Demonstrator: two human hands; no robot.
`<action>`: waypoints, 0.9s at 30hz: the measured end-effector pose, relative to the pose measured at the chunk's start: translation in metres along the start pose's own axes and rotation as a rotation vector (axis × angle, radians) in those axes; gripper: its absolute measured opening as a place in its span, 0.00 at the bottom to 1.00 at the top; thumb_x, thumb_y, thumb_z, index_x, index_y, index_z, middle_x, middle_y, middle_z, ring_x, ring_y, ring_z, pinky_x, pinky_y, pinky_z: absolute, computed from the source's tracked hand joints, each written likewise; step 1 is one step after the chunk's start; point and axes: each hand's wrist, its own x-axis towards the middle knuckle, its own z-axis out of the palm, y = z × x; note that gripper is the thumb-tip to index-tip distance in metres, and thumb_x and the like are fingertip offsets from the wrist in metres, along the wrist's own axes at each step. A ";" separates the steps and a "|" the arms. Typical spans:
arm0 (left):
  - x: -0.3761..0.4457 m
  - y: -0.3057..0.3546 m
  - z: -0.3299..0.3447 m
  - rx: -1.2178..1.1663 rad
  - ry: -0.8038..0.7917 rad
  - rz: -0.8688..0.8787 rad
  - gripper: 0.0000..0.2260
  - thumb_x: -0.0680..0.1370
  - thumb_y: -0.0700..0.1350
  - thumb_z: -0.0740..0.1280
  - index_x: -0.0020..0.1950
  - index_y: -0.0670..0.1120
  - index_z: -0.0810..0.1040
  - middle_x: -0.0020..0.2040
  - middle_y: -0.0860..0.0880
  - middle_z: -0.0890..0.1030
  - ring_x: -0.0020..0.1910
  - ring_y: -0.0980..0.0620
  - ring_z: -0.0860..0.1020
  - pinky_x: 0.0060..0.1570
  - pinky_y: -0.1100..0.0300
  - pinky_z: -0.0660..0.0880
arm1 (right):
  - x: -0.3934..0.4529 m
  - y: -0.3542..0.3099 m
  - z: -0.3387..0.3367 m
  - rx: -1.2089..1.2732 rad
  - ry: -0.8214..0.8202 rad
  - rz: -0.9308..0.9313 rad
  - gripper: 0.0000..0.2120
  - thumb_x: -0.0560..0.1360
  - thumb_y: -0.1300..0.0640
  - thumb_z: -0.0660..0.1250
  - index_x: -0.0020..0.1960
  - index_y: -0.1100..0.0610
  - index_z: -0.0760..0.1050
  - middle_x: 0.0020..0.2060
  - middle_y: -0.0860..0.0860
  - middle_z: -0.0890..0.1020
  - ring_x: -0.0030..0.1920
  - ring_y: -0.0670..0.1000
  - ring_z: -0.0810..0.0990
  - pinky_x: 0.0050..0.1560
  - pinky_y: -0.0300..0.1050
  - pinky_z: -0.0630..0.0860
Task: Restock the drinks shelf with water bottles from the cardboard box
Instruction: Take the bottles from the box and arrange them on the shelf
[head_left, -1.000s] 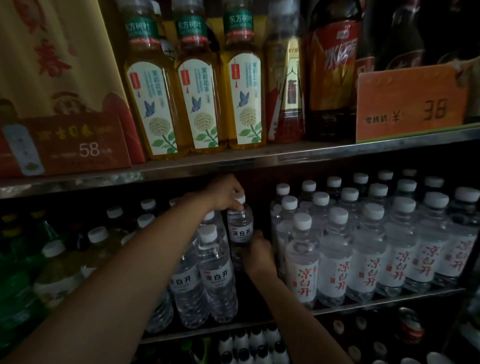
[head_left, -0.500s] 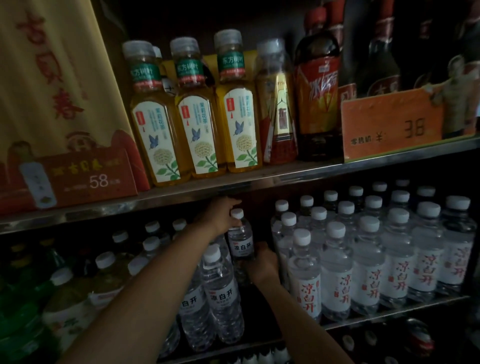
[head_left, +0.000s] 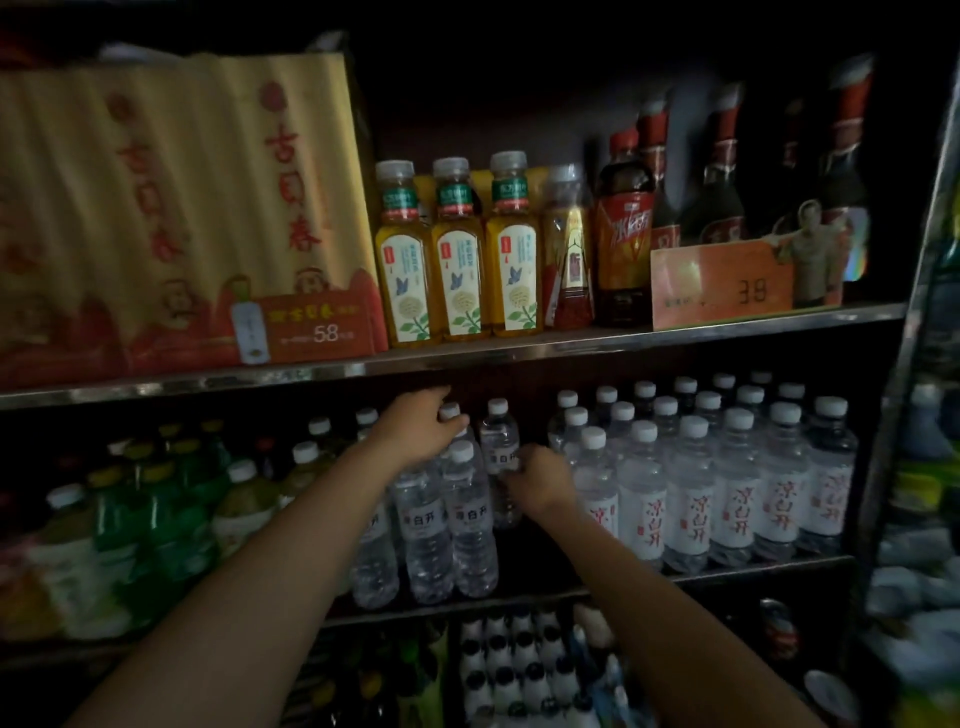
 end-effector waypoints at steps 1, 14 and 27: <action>-0.012 0.002 -0.003 0.020 -0.006 0.005 0.31 0.78 0.59 0.62 0.77 0.48 0.58 0.70 0.47 0.71 0.64 0.47 0.74 0.58 0.58 0.72 | -0.013 -0.005 -0.008 -0.013 0.016 -0.024 0.10 0.77 0.57 0.64 0.52 0.62 0.78 0.49 0.58 0.83 0.52 0.58 0.80 0.43 0.40 0.69; -0.194 0.054 0.006 0.099 -0.221 0.072 0.30 0.79 0.59 0.59 0.78 0.49 0.55 0.75 0.48 0.64 0.67 0.46 0.70 0.63 0.52 0.71 | -0.218 0.002 -0.081 -0.230 -0.013 0.075 0.23 0.73 0.44 0.69 0.62 0.57 0.73 0.55 0.54 0.79 0.53 0.55 0.79 0.53 0.51 0.78; -0.324 0.150 0.076 0.104 -0.411 0.253 0.34 0.75 0.65 0.61 0.76 0.49 0.60 0.72 0.49 0.68 0.66 0.48 0.71 0.61 0.52 0.72 | -0.388 0.089 -0.156 -0.436 0.011 0.237 0.28 0.71 0.36 0.66 0.62 0.55 0.71 0.56 0.55 0.78 0.56 0.59 0.77 0.54 0.54 0.77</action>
